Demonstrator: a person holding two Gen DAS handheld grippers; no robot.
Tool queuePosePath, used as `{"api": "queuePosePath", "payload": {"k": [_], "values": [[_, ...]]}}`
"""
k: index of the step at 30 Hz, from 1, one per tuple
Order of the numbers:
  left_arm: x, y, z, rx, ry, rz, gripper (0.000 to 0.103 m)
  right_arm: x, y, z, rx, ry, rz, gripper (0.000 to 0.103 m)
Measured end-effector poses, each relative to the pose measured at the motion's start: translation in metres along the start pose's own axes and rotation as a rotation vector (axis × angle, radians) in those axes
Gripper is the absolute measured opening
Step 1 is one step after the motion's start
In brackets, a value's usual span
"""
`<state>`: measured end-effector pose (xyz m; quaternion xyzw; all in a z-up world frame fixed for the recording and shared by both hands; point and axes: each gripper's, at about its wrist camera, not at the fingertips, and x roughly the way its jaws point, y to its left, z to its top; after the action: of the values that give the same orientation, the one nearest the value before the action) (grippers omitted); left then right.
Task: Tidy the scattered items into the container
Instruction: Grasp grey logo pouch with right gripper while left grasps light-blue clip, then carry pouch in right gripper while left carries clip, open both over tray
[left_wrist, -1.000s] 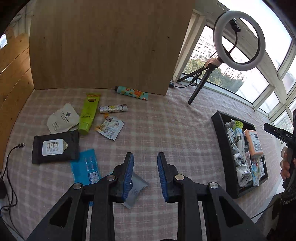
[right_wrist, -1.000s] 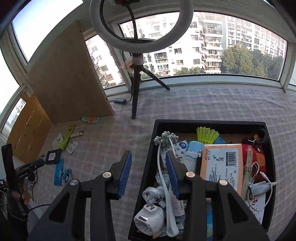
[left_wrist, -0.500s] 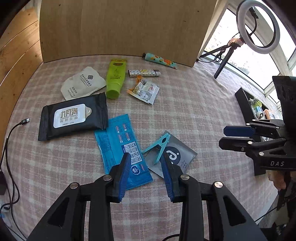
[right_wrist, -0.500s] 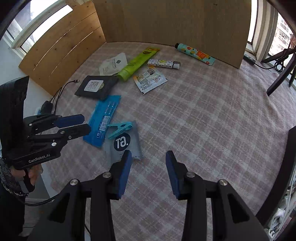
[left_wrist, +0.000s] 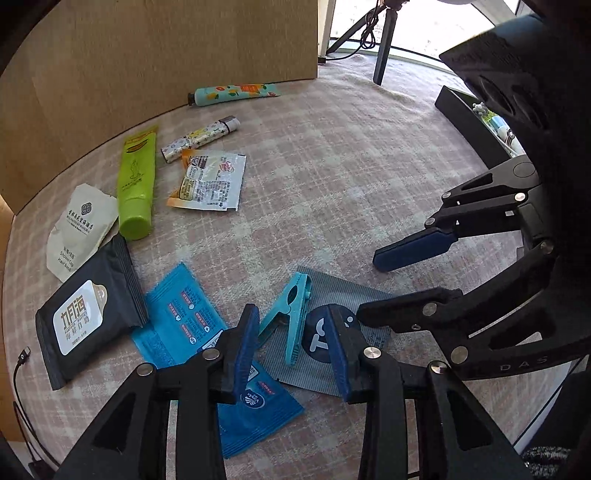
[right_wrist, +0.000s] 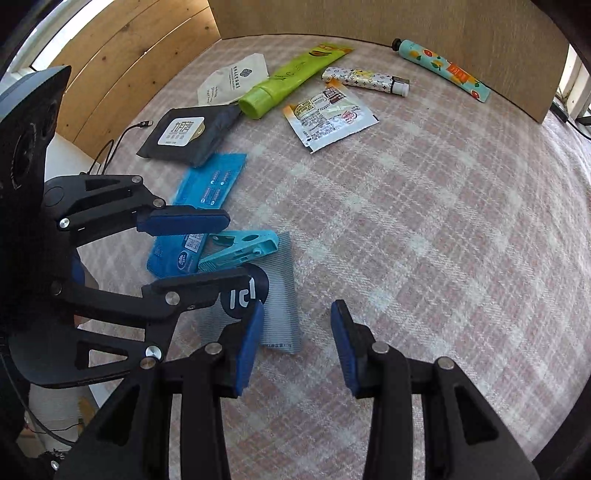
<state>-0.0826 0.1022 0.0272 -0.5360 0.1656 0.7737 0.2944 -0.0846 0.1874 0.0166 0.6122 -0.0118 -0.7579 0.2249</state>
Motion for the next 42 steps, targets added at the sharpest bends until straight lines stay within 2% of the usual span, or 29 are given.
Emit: {"api": "queuePosePath", "payload": {"k": [2,3,4,5,6,7,9,11,17,25,30,32,39,42], "values": [[0.005,0.000,0.000,0.007,0.019,-0.002,0.035,0.000,0.001,0.000,-0.016,0.000,-0.001,0.038],[0.009,0.001,0.000,0.010,0.034,-0.003,0.034,0.000,0.002,-0.001,-0.025,0.001,-0.003,0.033],[0.011,0.000,-0.001,0.014,0.030,-0.003,0.034,0.001,0.003,-0.002,-0.031,0.005,0.001,0.025],[0.011,0.000,-0.002,0.020,0.018,-0.001,0.032,0.003,0.004,-0.003,-0.034,0.012,0.006,0.010],[0.012,-0.001,-0.003,0.024,0.013,0.004,0.030,0.004,0.005,-0.005,-0.038,0.012,-0.001,0.005],[0.011,-0.001,-0.004,0.024,0.006,0.011,0.028,0.004,0.007,-0.006,-0.050,0.001,-0.015,0.004],[0.011,0.004,-0.006,-0.008,-0.004,0.001,0.014,0.004,0.008,-0.008,-0.053,0.000,-0.014,0.002],[0.008,0.010,-0.008,-0.055,-0.020,-0.028,0.011,0.003,0.004,-0.009,-0.021,-0.007,0.000,0.001],[-0.018,0.018,-0.013,-0.119,-0.094,-0.026,0.011,-0.023,-0.004,-0.012,0.037,-0.082,0.026,0.001],[-0.058,0.003,-0.005,-0.131,-0.183,-0.041,0.011,-0.085,-0.004,-0.025,0.038,-0.221,-0.039,0.001],[-0.078,-0.029,0.010,-0.102,-0.241,-0.090,0.011,-0.125,-0.020,-0.044,0.095,-0.305,-0.077,0.001],[-0.085,-0.045,0.020,-0.082,-0.256,-0.117,0.011,-0.149,-0.033,-0.061,0.131,-0.338,-0.088,0.000],[-0.092,-0.133,0.063,0.046,-0.280,-0.254,0.011,-0.235,-0.101,-0.145,0.320,-0.467,-0.178,0.001],[-0.086,-0.181,0.083,0.115,-0.267,-0.327,0.011,-0.272,-0.135,-0.190,0.430,-0.516,-0.254,0.001]]}}
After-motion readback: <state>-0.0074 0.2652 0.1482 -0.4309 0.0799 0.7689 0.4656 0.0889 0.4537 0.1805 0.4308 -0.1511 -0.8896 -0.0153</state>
